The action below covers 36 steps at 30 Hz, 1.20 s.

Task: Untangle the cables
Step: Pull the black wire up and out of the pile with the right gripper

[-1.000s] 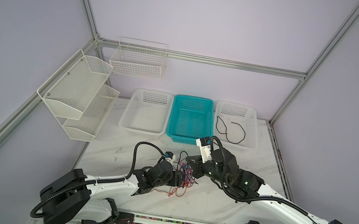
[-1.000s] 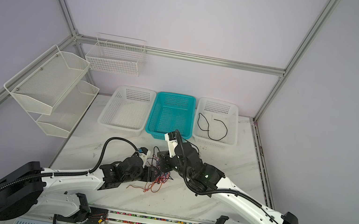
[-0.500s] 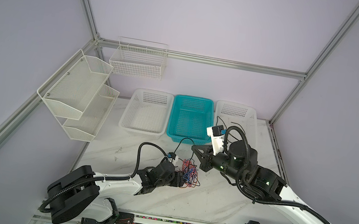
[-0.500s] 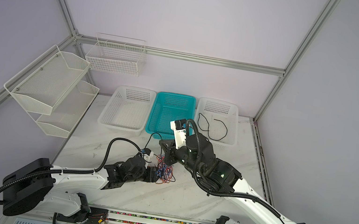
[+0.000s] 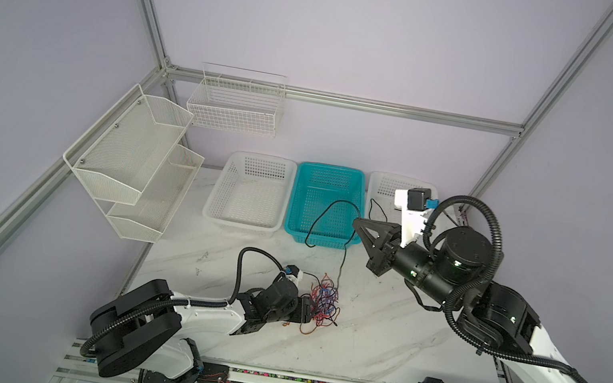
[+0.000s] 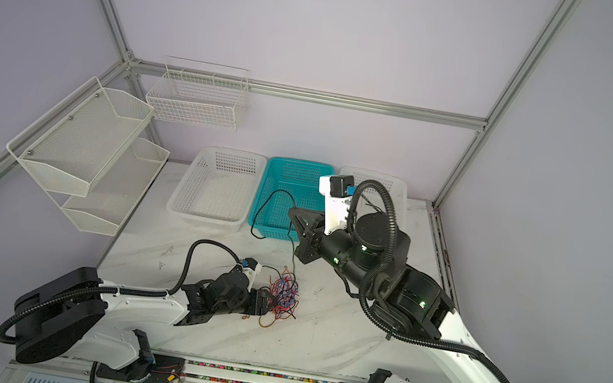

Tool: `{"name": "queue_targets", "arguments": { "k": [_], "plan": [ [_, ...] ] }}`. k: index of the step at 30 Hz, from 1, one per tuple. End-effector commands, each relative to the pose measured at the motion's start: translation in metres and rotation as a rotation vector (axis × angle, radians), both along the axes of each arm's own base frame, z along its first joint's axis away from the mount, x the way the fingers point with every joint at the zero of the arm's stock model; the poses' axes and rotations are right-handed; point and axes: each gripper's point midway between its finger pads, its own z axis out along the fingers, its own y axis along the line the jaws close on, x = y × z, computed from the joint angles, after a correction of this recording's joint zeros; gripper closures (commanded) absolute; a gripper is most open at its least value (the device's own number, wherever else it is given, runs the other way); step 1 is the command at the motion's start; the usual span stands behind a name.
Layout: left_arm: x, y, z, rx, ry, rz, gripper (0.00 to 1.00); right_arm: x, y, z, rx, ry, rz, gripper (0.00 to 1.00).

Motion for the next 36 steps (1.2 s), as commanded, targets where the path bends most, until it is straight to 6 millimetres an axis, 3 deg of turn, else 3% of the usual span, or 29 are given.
{"name": "queue_targets", "arguments": {
  "k": [1,6,13,18,21,23,25,30,36],
  "plan": [
    [-0.006,0.008,-0.014,0.026,0.021,-0.003,0.35,-0.001,-0.019,0.037,0.034,-0.075,-0.059,1.0],
    [-0.008,0.01,-0.019,0.036,0.028,-0.006,0.35,0.007,-0.037,0.068,0.053,-0.137,-0.156,1.0],
    [-0.008,0.01,-0.019,0.043,0.026,-0.009,0.35,0.04,-0.078,0.088,-0.005,-0.211,-0.485,1.0],
    [-0.007,0.008,-0.015,0.033,0.021,-0.014,0.34,0.063,-0.076,0.101,-0.016,-0.245,-0.589,1.0],
    [-0.006,0.007,-0.009,0.025,0.009,-0.014,0.33,0.087,-0.085,0.113,0.001,-0.258,-0.636,1.0],
    [-0.005,0.008,-0.004,0.019,-0.001,-0.009,0.33,0.102,-0.103,0.127,0.048,-0.272,-0.653,1.0],
    [-0.004,0.007,0.0,0.014,-0.012,-0.006,0.33,0.127,-0.107,0.127,0.037,-0.27,-0.7,1.0],
    [-0.001,0.005,0.012,0.013,-0.033,-0.011,0.33,0.177,-0.12,0.119,0.022,-0.247,-0.803,1.0],
    [0.0,0.005,0.019,-0.006,-0.042,-0.009,0.32,0.254,-0.184,0.088,0.061,-0.17,-0.993,1.0]
  ]
}}
